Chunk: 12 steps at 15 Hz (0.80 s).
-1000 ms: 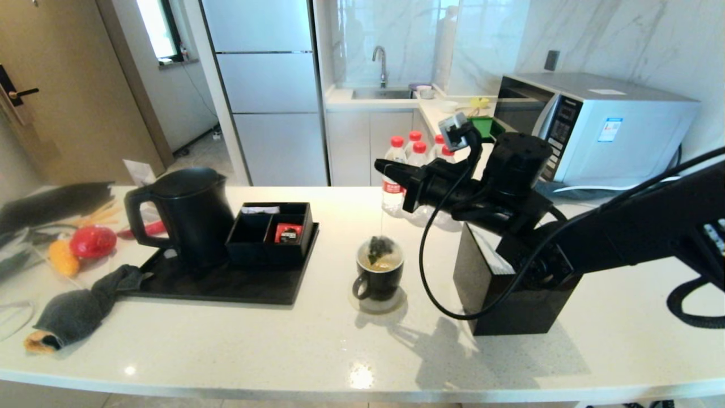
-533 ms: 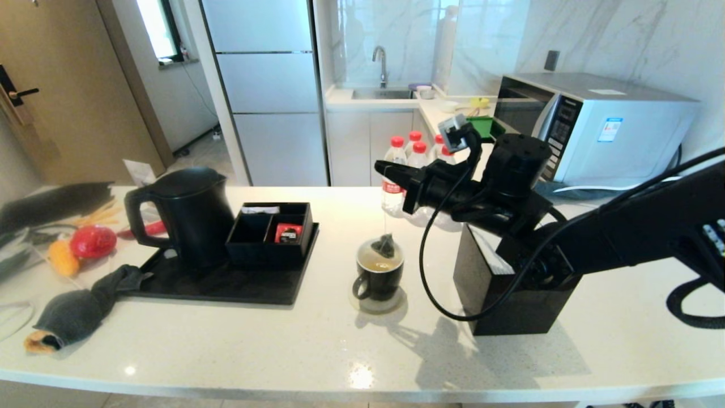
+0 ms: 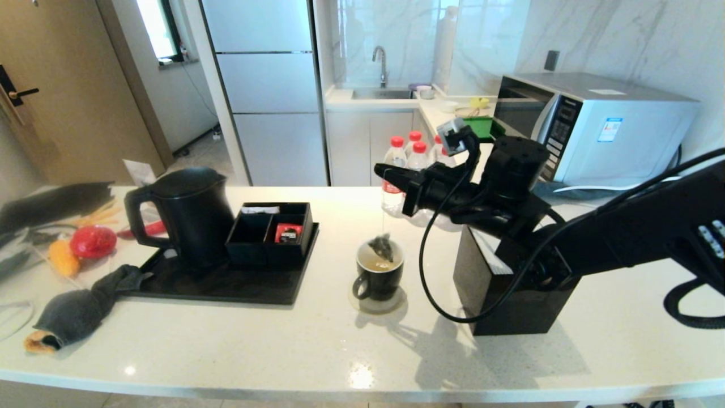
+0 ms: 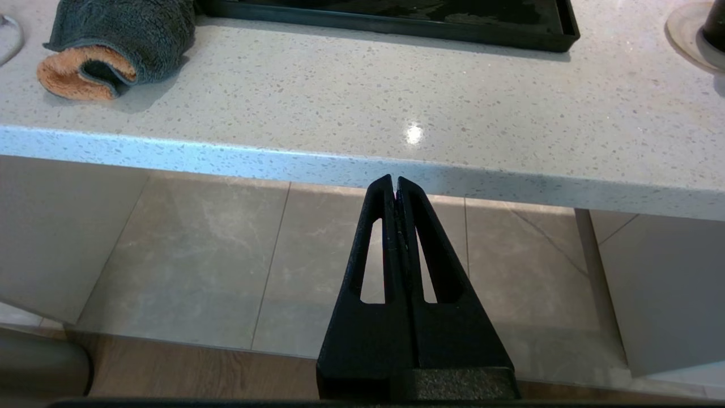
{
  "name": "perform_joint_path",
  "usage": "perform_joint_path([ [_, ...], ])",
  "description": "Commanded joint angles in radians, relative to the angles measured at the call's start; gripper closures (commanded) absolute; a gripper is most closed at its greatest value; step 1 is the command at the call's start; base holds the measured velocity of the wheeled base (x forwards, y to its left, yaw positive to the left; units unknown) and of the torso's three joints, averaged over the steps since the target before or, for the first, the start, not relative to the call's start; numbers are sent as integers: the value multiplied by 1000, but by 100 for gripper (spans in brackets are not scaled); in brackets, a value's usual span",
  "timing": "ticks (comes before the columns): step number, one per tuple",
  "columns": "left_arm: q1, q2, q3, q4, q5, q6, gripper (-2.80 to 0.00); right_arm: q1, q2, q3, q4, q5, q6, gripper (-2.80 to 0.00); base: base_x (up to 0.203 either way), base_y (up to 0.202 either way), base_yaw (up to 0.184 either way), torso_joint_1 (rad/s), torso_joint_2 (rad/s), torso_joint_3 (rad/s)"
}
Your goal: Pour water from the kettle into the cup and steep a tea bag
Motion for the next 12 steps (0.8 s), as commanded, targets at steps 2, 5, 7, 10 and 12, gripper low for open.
perform_joint_path([
  [2, 1, 4, 0, 1, 0, -2, 0, 0, 14, 4, -14, 3, 1, 0, 0, 0, 0, 0, 0, 0],
  [5, -21, -5, 0, -1, 0, -2, 0, 0, 14, 28, -38, 3, 4, 0, 0, 0, 0, 0, 0, 0],
  [7, -68, -26, 0, -1, 0, -2, 0, 2, 16, 42, -52, 3, 4, 0, 0, 0, 0, 0, 0, 0],
  [10, -72, -167, 0, -1, 0, -2, 0, 2, 16, 43, -52, 3, 4, 0, 0, 0, 0, 0, 0, 0],
  [12, -67, -264, 0, -1, 5, -4, 0, 2, 16, 52, -52, 2, 2, 0, 0, 0, 0, 0, 0, 0],
])
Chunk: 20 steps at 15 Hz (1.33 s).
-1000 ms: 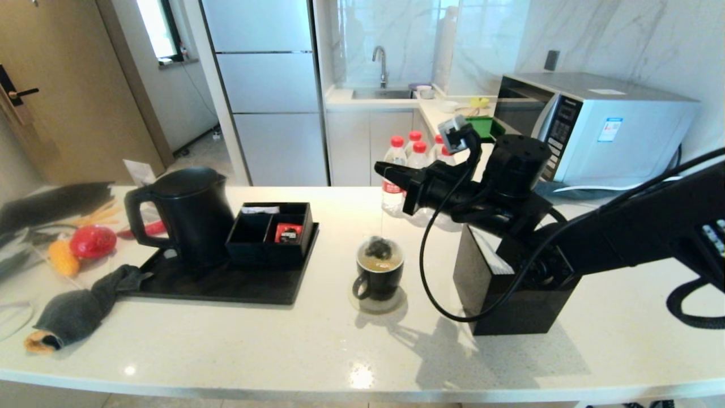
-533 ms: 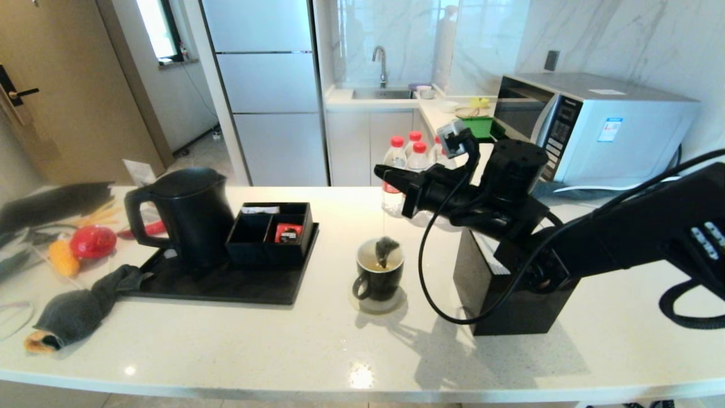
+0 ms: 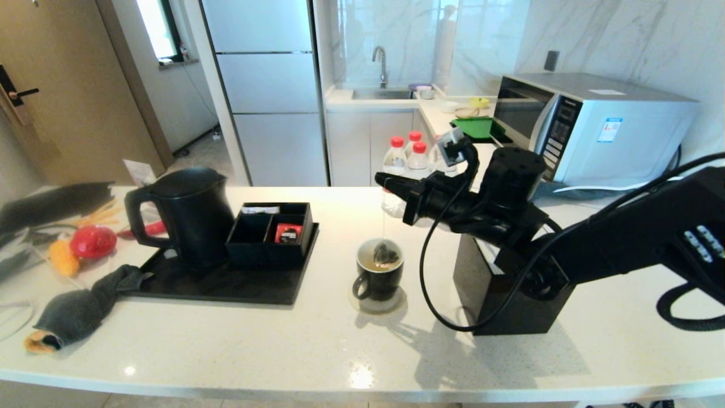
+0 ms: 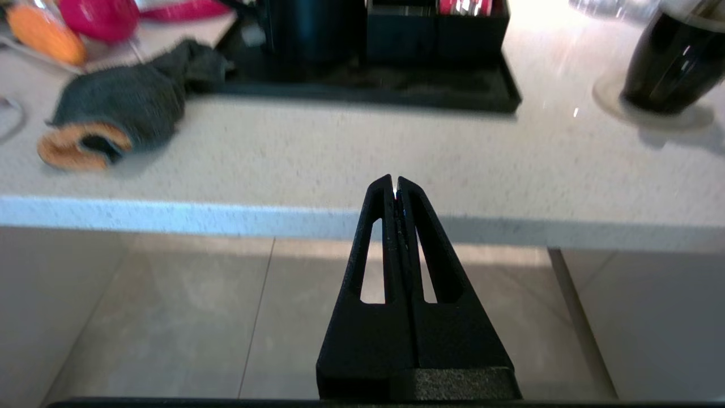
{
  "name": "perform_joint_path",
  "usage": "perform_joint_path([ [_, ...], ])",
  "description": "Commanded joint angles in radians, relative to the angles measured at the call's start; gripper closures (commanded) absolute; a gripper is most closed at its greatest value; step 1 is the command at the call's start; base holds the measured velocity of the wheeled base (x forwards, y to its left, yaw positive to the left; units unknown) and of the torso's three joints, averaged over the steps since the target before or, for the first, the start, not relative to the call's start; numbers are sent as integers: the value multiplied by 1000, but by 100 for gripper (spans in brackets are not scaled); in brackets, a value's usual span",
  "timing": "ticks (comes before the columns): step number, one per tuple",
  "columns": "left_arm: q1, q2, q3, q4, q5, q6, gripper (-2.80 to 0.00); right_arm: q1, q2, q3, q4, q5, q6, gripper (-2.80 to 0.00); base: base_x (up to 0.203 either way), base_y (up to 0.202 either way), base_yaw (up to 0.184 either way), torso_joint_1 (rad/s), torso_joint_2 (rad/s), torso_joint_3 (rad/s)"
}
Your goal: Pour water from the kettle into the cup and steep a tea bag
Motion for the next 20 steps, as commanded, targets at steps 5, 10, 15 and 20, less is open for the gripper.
perform_joint_path([
  [5, 4, -93, 0, 0, 3, -2, 0, 18, 12, 97, -75, 0, -2, 0, 0, 0, 0, 0, 0, 0],
  [10, 4, -93, 0, 0, 3, -2, 0, 23, 9, 123, -81, -21, -4, 0, 0, 0, 0, 0, 0, 0],
  [15, 4, -93, 0, 0, 3, -2, 0, 30, -43, 119, 108, -168, -79, 0, 0, 0, 0, 0, 0, 0],
  [20, 4, -93, 0, 0, 3, -3, 0, 98, -78, 101, 265, -369, -84, 0, 0, 0, 0, 0, 0, 0],
])
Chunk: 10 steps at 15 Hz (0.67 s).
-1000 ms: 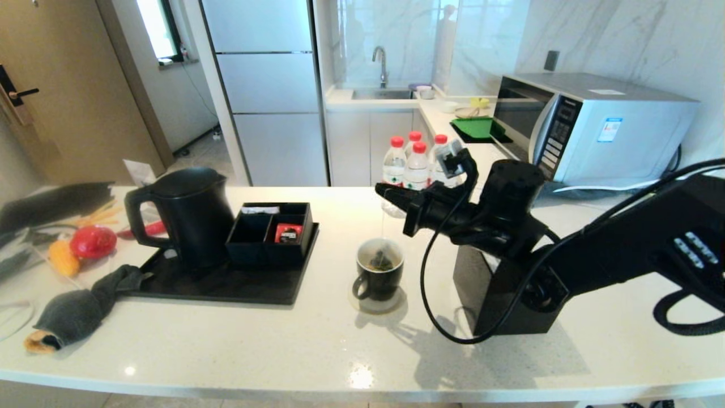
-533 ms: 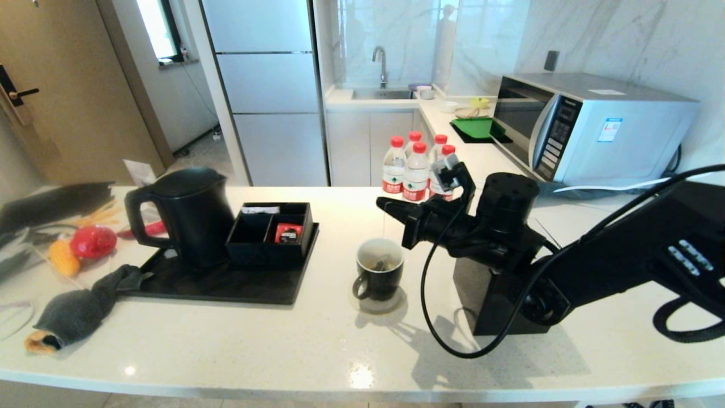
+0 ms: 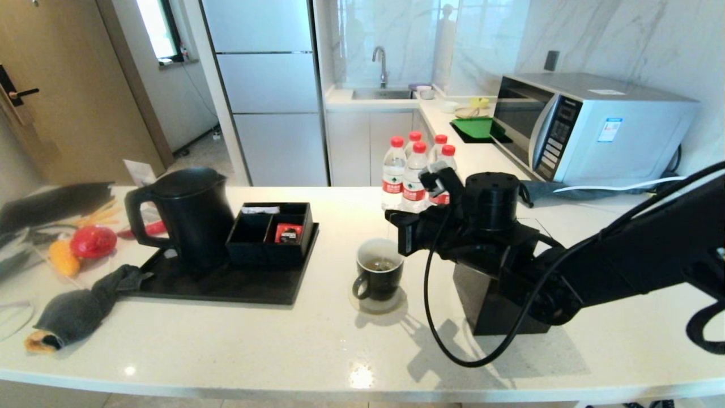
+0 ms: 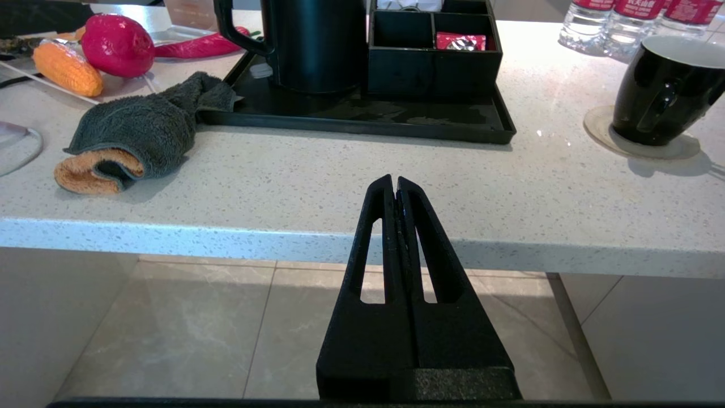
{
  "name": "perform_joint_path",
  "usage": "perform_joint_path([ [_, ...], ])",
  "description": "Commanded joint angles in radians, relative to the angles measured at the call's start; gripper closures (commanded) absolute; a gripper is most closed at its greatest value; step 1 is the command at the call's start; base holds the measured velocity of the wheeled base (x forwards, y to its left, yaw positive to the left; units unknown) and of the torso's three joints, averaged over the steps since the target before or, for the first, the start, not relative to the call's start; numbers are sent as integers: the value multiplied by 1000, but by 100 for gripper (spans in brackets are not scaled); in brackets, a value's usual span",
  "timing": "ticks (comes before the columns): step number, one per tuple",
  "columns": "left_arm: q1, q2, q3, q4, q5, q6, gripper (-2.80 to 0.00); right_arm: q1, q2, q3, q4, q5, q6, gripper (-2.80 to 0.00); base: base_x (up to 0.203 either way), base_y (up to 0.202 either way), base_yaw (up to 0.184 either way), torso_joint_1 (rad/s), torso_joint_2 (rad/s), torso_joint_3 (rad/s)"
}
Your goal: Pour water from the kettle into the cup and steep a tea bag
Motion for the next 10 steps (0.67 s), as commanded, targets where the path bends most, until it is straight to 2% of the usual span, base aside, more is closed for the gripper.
perform_joint_path([
  [1, 0, -1, 0, 0, 0, -1, 0, 37, -17, -11, 28, -73, 2, 0, 0, 0, 0, 0, 0, 0],
  [3, 0, -1, 0, 0, 0, -1, 0, 72, -14, -30, 62, -127, 9, 0, 0, 0, 0, 0, 0, 0],
  [7, 0, -1, 0, 0, 0, -1, 0, 117, -2, -10, 66, -139, 8, 0, 0, 0, 0, 0, 0, 0],
  [10, 0, -1, 0, 0, 0, -2, 0, 121, -2, 38, 64, -140, 8, 0, 0, 0, 0, 0, 0, 0],
])
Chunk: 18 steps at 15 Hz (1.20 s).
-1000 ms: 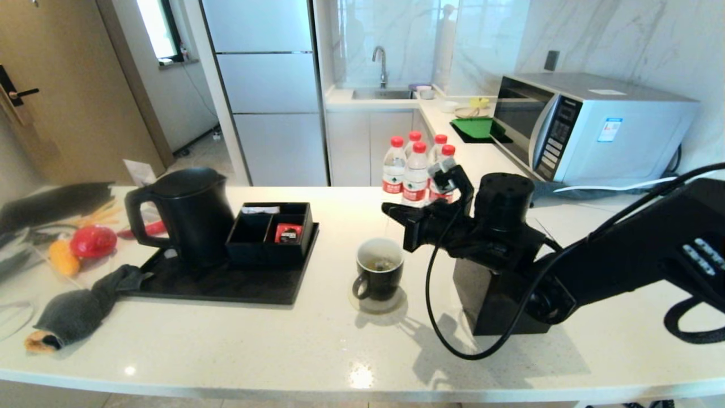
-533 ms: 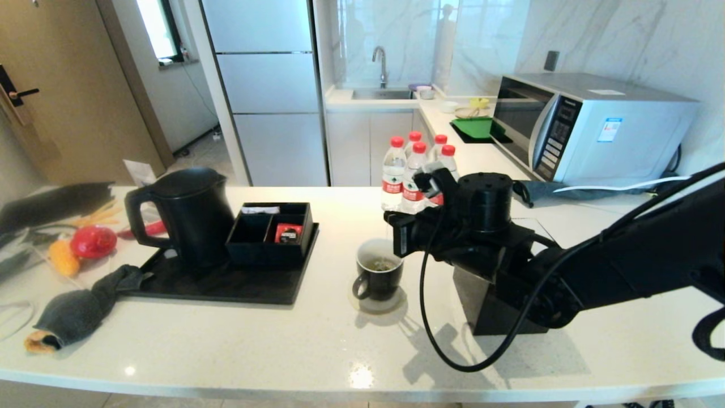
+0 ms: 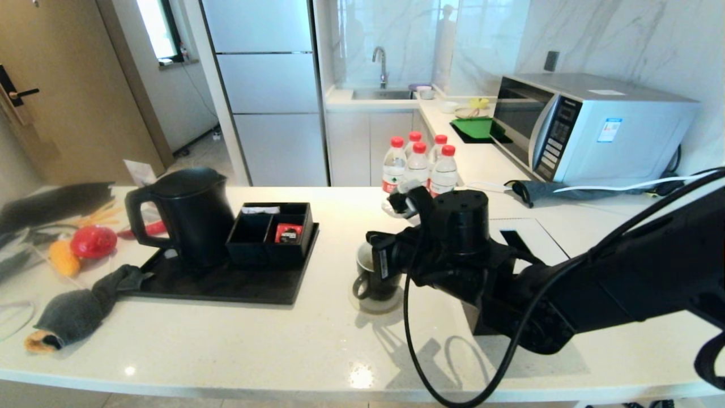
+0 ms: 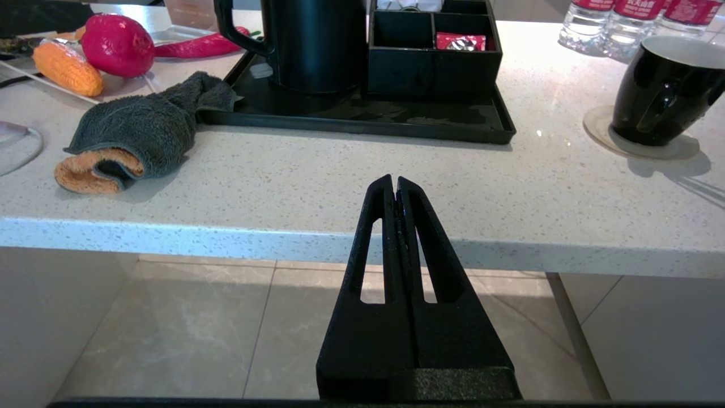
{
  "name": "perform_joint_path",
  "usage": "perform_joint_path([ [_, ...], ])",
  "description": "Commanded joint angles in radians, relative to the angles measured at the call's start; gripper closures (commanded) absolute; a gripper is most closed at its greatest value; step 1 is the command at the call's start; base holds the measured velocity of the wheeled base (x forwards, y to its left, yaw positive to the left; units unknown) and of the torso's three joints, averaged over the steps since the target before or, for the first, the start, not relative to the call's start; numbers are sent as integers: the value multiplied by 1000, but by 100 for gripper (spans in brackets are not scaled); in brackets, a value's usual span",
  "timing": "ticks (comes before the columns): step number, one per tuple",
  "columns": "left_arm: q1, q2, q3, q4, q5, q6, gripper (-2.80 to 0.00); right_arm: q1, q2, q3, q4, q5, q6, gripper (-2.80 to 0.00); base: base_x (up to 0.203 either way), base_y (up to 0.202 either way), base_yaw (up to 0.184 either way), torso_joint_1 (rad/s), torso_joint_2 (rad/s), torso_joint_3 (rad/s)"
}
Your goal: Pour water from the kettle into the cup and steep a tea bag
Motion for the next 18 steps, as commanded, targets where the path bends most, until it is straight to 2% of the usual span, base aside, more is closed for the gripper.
perform_joint_path([
  [1, 0, -1, 0, 0, 1, 0, 0, 2, 3, 29, -6, -1, 1, 0, 0, 0, 0, 0, 0, 0],
  [6, 0, -1, 0, 0, 1, -1, 0, -3, -10, -15, -3, -2, 2, 0, 0, 0, 0, 0, 0, 0],
  [10, 0, -1, 0, 0, 1, 0, 0, -12, -65, -83, 48, -37, 2, 0, 0, 0, 0, 0, 0, 0],
  [18, 0, -1, 0, 0, 1, 0, 0, -46, -93, -150, 72, -38, 2, 0, 0, 0, 0, 0, 0, 0],
])
